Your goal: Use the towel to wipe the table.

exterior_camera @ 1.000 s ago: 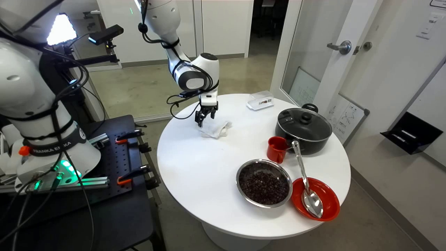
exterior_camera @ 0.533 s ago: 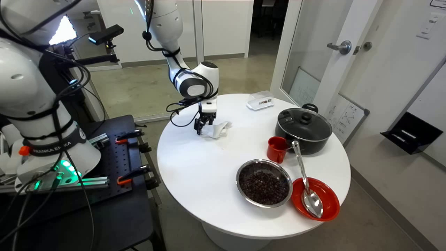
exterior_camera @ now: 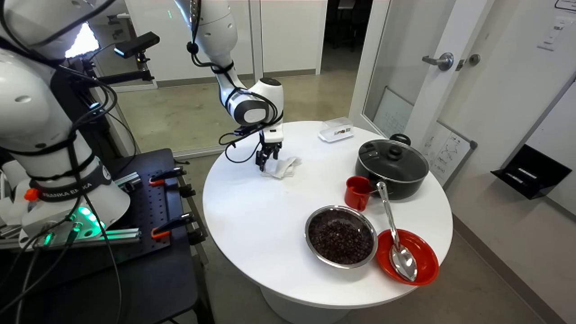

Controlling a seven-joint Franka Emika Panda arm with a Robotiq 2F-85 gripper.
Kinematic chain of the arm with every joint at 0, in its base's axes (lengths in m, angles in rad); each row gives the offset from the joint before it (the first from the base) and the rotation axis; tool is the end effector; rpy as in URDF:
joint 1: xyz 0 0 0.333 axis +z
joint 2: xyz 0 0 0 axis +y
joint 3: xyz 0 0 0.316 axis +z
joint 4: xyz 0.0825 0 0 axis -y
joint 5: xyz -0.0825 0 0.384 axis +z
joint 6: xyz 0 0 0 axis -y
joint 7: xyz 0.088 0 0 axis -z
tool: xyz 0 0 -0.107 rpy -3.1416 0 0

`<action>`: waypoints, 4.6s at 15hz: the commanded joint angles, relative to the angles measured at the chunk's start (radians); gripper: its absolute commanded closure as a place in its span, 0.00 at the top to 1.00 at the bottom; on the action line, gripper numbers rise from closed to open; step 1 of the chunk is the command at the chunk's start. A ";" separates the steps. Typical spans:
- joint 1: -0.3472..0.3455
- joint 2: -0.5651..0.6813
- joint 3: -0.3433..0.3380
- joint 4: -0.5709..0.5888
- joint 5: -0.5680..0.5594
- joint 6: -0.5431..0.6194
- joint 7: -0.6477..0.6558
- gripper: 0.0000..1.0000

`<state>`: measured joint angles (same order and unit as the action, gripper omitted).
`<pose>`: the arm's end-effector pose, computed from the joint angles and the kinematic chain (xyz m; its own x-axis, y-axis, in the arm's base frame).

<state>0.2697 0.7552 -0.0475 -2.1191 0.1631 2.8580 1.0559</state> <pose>0.5326 0.1090 0.0501 0.5586 -0.8293 -0.0163 -0.8293 -0.5587 0.0069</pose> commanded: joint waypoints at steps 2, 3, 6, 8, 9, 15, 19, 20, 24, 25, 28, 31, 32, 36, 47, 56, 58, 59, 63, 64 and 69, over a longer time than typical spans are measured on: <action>0.006 0.021 0.002 0.031 0.010 -0.003 -0.030 0.67; 0.007 0.024 0.002 0.033 0.011 -0.008 -0.029 0.60; 0.005 0.029 0.001 0.040 0.012 -0.015 -0.027 0.34; 0.006 0.033 0.001 0.049 0.012 -0.030 -0.024 0.22; 0.008 0.034 0.000 0.054 0.012 -0.034 -0.022 0.13; 0.003 0.065 0.004 0.089 0.015 -0.077 -0.014 0.06; -0.035 0.074 0.045 0.098 0.049 -0.049 -0.030 0.06; -0.052 0.075 0.058 0.100 0.062 -0.043 -0.036 0.06; -0.091 0.069 0.072 0.091 0.106 -0.024 -0.024 0.06; -0.094 0.070 0.070 0.090 0.115 -0.015 -0.017 0.06; -0.116 0.083 0.073 0.095 0.165 -0.010 0.003 0.06; -0.076 0.092 0.006 0.092 0.185 0.009 0.088 0.06; -0.059 0.095 -0.024 0.090 0.181 0.007 0.128 0.06; 0.023 0.111 -0.145 0.087 0.138 -0.005 0.312 0.06; -0.148 0.076 0.044 0.110 0.146 -0.050 0.338 0.06; -0.110 0.117 0.218 0.177 0.144 -0.210 0.130 0.06; -0.039 0.123 0.172 0.200 0.113 -0.271 0.160 0.06; -0.013 0.126 0.153 0.209 0.102 -0.294 0.173 0.06; 0.075 0.121 0.019 0.214 0.049 -0.300 0.298 0.06; 0.070 0.116 0.004 0.206 0.052 -0.295 0.317 0.06; 0.019 0.121 -0.045 0.194 0.069 -0.298 0.389 0.06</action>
<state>0.3219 0.8055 -0.0549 -1.9349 0.2527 2.5481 1.3981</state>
